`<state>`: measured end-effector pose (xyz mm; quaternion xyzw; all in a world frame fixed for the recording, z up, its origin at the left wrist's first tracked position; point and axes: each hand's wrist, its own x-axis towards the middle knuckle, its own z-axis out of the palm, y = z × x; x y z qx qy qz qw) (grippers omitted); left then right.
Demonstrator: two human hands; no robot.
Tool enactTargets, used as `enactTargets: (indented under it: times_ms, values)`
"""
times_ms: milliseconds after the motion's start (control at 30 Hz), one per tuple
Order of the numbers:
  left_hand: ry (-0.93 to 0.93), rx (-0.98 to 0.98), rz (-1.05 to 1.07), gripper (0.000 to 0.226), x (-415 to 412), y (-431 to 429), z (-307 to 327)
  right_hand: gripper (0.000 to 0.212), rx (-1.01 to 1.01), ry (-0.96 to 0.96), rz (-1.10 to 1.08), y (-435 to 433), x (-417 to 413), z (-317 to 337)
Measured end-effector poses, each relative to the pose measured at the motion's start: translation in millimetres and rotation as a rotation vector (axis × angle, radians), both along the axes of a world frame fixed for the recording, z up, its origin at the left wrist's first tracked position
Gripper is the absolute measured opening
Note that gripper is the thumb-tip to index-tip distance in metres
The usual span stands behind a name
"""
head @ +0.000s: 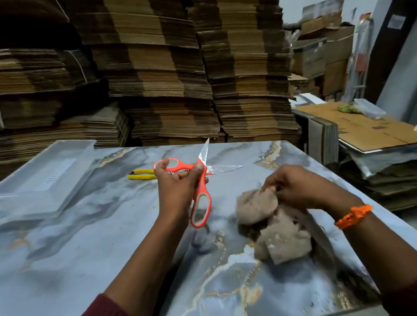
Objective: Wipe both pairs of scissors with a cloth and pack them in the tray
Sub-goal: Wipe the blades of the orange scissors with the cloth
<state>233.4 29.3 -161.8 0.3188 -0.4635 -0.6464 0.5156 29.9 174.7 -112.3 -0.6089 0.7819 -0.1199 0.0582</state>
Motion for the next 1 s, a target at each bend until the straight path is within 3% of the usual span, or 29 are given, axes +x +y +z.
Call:
enactTargets:
  times_ms: [67,200,267,333,400,433,500,600,800,900,1000]
  values:
    - [0.036,0.061,0.009,0.064,1.3,-0.9,1.4,0.012,-0.165,0.141,-0.143,-12.1,3.3,8.5]
    - [0.016,0.110,0.008,0.080,3.4,-6.4,0.5,0.043,-0.441,-0.111,-0.392,-32.3,11.3,12.5]
    - [-0.064,0.096,0.010,0.082,5.5,-13.6,-3.9,0.039,-0.561,-0.425,-0.445,-42.7,9.3,8.9]
    - [-0.153,0.040,0.001,0.075,8.0,-21.5,-7.8,0.025,-0.642,-0.960,-0.462,-52.3,5.8,-2.9]
    - [-0.163,-0.006,-0.023,0.065,9.3,-24.9,-12.8,0.027,-0.653,-1.471,-0.444,-57.3,2.6,-16.9]
    - [-0.137,-0.001,-0.034,0.062,10.2,-25.1,-13.7,0.031,-0.644,-1.639,-0.420,-58.3,0.4,-21.3]
    - [-0.073,0.058,-0.094,0.039,12.1,-22.7,-10.0,0.032,-0.712,-1.730,-0.394,-58.7,-2.6,-20.9]
    - [0.052,0.216,-0.223,0.022,14.4,-17.2,-2.5,0.024,-0.976,-1.355,-0.388,-51.3,13.3,-19.1]
    - [0.281,0.393,-0.103,0.015,4.9,-3.6,-6.5,0.022,-1.024,-0.630,-0.165,-48.5,83.9,-38.9]
    - [0.276,0.358,-0.024,0.012,2.6,5.1,-9.5,0.037,-0.937,-0.233,0.007,-59.7,101.8,-60.0]
    - [0.252,0.267,0.001,0.008,0.6,16.3,-8.8,0.062,-0.832,-0.063,0.197,-65.0,97.7,-71.2]
